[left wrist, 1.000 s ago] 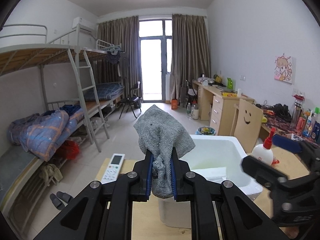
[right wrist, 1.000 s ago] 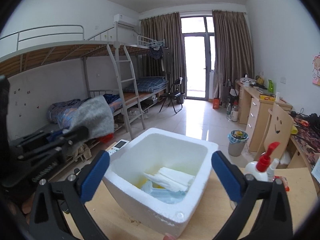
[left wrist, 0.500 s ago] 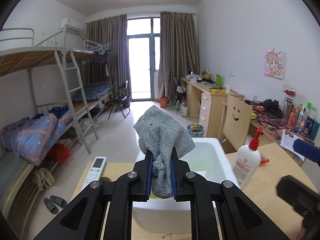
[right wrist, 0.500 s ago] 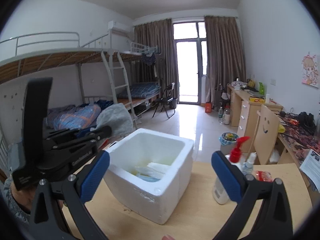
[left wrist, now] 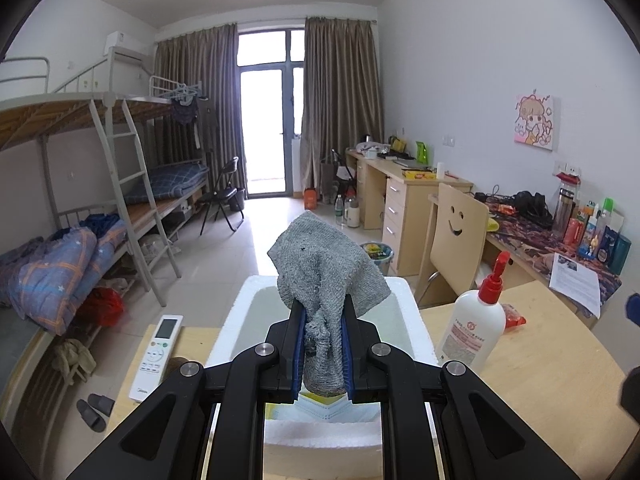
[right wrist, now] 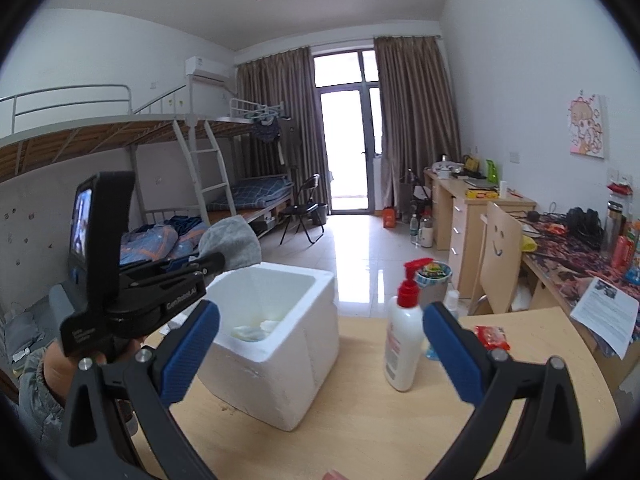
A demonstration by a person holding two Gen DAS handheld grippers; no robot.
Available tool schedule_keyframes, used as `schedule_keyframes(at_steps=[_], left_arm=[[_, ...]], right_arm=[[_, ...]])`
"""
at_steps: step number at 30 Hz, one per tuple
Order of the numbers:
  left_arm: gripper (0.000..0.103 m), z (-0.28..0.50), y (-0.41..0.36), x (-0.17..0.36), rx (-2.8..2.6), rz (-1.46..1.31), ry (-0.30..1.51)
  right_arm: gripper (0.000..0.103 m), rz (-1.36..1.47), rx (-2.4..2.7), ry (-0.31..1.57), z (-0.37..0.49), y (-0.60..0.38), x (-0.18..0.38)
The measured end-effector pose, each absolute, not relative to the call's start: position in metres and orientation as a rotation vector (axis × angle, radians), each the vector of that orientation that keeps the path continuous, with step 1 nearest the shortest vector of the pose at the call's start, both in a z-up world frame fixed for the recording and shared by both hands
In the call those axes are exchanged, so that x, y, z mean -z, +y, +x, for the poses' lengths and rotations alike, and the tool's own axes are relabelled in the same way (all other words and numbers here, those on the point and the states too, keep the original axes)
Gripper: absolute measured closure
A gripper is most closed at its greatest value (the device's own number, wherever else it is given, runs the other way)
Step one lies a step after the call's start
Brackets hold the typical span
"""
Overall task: Organize soft objects
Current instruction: 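Lower the grey sock into the box and open the left tool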
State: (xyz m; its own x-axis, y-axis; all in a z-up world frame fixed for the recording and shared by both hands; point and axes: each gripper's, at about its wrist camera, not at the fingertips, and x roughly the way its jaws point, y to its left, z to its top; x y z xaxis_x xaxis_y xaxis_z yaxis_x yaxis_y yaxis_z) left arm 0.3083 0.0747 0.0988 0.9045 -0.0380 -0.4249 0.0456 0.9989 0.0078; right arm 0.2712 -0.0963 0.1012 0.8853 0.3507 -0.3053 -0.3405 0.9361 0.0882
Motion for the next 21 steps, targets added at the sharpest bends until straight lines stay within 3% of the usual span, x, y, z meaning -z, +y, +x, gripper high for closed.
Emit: schedule_keyframes(at_steps=[15,18,20,21], left_arm=[[0.084,0.324,0.075,-0.091,0.019,0.031,0.453],[0.056,0.326,0.073,-0.088,-0.002,0.035,0.460],[0.027,0.327,0.073,-0.088,-0.014,0.032,0.451],[0.024,0.327,0.074,-0.088,-0.023,0.028,0.444]], right_arm=[[0.000,0.074,-0.302,0.327,0.255,-0.113,-0.093],[0.000,0.080,-0.290,0.327,0.252,-0.116,-0.092],[0.000,0.083,-0.288,0.322,0.248,-0.118,-0.092],[0.000,0.084,-0.286,0.318,0.246,-0.118,-0.093]])
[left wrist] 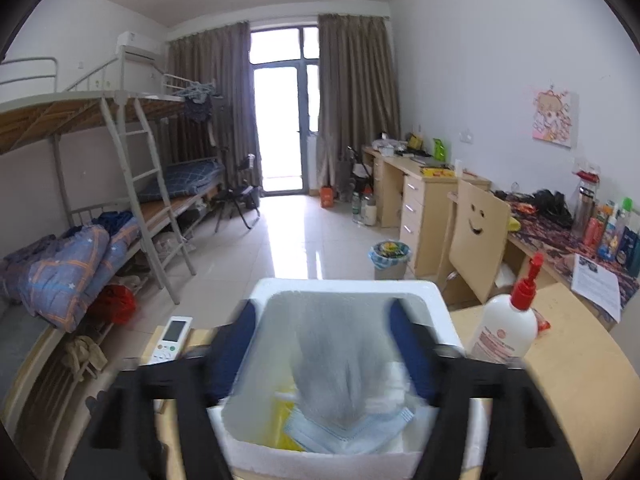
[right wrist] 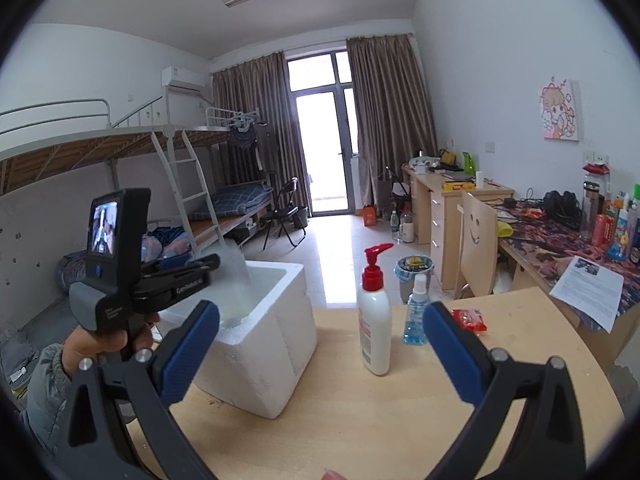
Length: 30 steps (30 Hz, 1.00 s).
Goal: Organize soft objects
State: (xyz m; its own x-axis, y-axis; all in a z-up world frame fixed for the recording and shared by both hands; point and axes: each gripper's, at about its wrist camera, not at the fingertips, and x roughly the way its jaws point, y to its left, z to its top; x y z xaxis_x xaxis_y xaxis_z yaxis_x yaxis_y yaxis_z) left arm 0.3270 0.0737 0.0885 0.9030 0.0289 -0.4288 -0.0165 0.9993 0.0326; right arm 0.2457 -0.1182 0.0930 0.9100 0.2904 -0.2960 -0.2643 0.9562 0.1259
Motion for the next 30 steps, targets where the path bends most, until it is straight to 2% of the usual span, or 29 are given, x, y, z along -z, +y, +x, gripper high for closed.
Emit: schedule_keyframes(at_steps=[3,5,7,30], left_arm=[[0.019,0.325,0.075,-0.090,-0.042,0.024,0.427],[0.004,0.325,0.074,-0.090,-0.043,0.026,0.424],[0.001,0.321,0.073,-0.091,-0.040,0.035,0.404],[0.001,0.226,0.072,-0.119,-0.059,0.034,0.308]], right_arm=[[0.000,0.085,-0.285,0.309,0.242,-0.120,-0.095],[0.000,0.086,-0.282,0.304,0.240,-0.121,-0.095],[0.000,0.089,-0.284,0.301,0.237,-0.123,-0.095],[0.000,0.085,-0.339,0.264,0.190,-0.123,-0.099]])
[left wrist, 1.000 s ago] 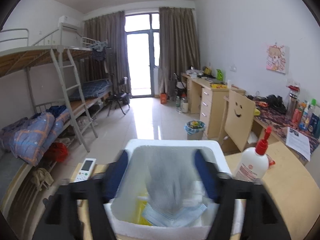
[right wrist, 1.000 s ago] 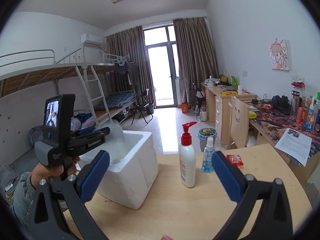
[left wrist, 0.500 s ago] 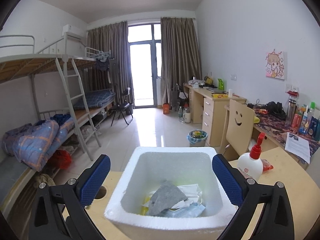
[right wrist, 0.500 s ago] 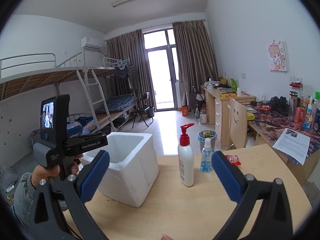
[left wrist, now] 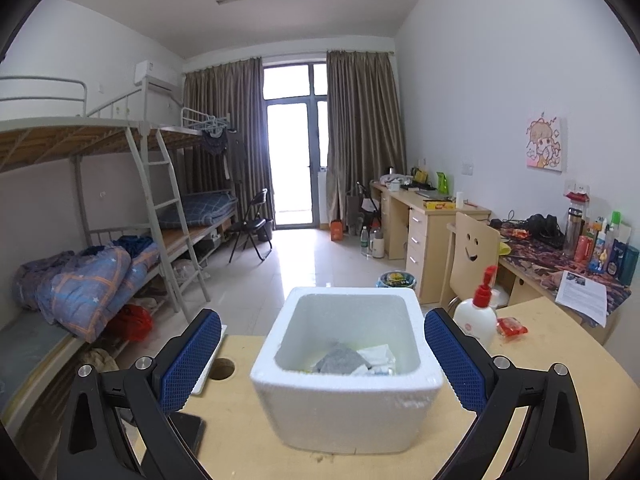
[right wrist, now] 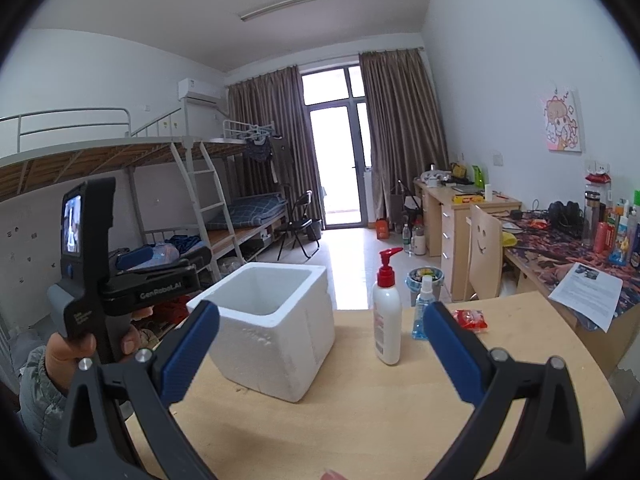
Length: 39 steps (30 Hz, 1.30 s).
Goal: Organize soft objects
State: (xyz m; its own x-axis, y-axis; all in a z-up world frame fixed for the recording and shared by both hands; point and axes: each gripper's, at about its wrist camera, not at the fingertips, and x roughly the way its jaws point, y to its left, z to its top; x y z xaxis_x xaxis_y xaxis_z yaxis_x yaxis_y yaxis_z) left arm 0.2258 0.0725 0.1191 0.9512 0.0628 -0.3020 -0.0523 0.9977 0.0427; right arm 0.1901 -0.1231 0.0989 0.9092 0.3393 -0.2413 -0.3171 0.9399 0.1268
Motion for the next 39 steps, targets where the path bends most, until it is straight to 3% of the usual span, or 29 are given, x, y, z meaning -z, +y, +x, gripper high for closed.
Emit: schedule_keyframes(at_steps=[24,39], left_arm=[[0.001,0.051,0.058,-0.123,-0.064,0.026,0.166],[0.001,0.014,0.057,-0.091,-0.060,0.007,0.137]], right_arm=[[0.000,0.030,-0.392,0.187,0.084,-0.111,-0.082],[0.000,0.022,-0.383,0.142,0.053,-0.114,-0.059]])
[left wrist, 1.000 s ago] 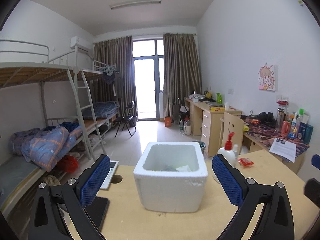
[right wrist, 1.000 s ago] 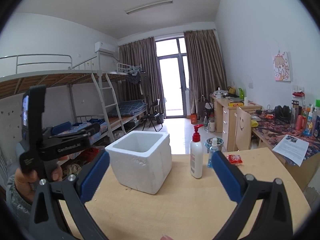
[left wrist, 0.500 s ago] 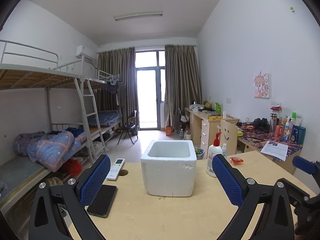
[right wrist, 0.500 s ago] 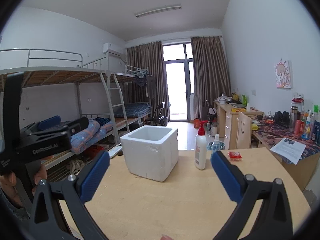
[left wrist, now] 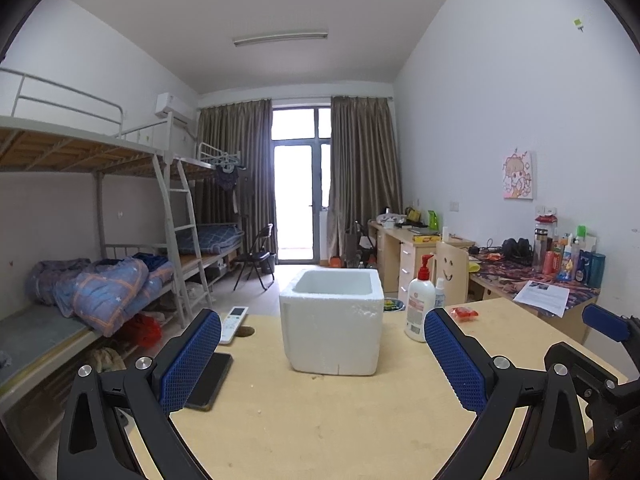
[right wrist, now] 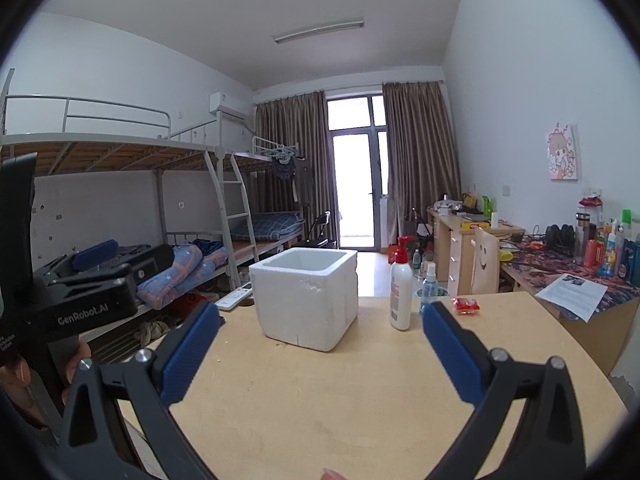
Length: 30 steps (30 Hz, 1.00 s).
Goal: Organize soft objects
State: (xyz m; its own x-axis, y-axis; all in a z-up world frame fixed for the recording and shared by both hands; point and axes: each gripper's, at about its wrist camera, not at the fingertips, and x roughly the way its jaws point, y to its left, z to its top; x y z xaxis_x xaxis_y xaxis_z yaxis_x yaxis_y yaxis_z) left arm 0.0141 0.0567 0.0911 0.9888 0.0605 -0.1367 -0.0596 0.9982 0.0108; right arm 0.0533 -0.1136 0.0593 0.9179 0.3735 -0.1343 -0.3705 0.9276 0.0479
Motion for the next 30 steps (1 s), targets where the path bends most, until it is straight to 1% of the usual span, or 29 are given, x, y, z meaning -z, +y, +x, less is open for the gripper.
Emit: schedule_keyframes(at_steps=[7,16,30], left_arm=[[0.001,0.001,0.054,-0.065,-0.070,-0.012,0.105],[0.001,-0.006,0.054,-0.043,-0.090,-0.038,0.078],[0.001,0.001,0.057,-0.018,-0.100,-0.043,0.112]], right_arm=[[0.000,0.025,-0.390,0.131,0.054,-0.114,-0.041],[0.000,0.025,-0.420,0.164,0.055,-0.113,-0.018],[0.000,0.011,-0.380,0.131,0.044,-0.112,-0.003]])
